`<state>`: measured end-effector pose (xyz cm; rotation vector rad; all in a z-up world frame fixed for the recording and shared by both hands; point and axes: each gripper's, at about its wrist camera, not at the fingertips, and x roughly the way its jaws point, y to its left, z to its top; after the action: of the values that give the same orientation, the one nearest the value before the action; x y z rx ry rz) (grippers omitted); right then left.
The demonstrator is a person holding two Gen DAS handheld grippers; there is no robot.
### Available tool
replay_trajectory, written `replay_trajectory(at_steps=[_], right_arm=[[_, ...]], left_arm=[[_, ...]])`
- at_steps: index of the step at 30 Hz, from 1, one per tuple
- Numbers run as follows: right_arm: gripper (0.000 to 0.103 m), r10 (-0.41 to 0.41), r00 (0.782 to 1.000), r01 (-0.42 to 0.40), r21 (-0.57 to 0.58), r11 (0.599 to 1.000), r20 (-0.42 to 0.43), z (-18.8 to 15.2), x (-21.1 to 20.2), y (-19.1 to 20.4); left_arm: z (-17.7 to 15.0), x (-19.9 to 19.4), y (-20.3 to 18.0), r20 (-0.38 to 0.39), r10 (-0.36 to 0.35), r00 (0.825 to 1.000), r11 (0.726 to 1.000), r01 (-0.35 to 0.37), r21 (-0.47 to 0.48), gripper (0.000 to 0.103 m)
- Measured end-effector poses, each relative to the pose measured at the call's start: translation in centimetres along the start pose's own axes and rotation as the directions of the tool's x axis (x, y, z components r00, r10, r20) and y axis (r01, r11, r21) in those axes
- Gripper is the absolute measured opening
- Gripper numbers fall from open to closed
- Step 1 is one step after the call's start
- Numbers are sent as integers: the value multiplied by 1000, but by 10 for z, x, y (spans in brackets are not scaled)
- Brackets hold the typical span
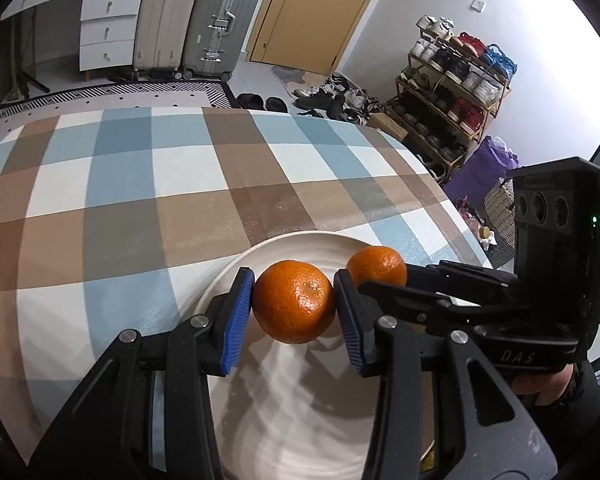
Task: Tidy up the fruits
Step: 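Carry the left tool's orange onto the plate while the right tool carries its orange there, then open both tools to release the oranges on the plate and withdraw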
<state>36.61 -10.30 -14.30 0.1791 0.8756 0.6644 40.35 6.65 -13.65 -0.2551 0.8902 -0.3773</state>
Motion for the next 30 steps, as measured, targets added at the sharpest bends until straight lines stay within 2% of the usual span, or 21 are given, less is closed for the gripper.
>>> replay_trajectory(at_steps=[7,9,11,12,14,16,18,20,23,25,28,30], right_arm=[[40,-44,999,44,-26,999,-17,1,11,2],[40,-42,999,41,-27,999,-20,1,13,1],[52,-48,999,48,-31,998,-8,1,11,1],[55,-60,998,60,-35,998,1,1,9,2],[71,-59,998,60,-35,998,19,0,2,3],[79,-57,997,58,-23,998,49,-2,-12,3],[84,-59,995,61,-23,998,77,-5,-28,6],[94,-62,992,65,-25,998,107,-10,-46,11],[98,-74,985,82,-42,996,157,-20,-76,22],[101,-74,977,86,-54,995,198,-30,-100,33],[103,-80,966,100,-71,992,244,-43,-126,48],[103,-91,960,116,-82,990,265,-54,-140,59]], left_arm=[[4,5,-6,13,-14,1000,1000,14,5,38],[5,5,-6,17,-32,999,999,33,-6,42],[5,0,-9,33,-3,999,1000,2,7,64],[5,-4,-10,44,-1,999,1000,1,7,68],[5,-15,-11,58,-19,998,1000,19,2,74],[4,-29,-17,77,-6,997,1000,5,13,83],[3,-43,-24,91,1,996,1000,-2,19,83],[-2,-59,-34,105,2,994,999,-6,37,85],[-13,-86,-51,141,28,990,996,-39,79,86],[-21,-103,-61,160,40,986,994,-56,97,91],[-38,-134,-75,202,58,978,993,-77,86,102],[-49,-151,-82,223,68,972,993,-87,74,102]])
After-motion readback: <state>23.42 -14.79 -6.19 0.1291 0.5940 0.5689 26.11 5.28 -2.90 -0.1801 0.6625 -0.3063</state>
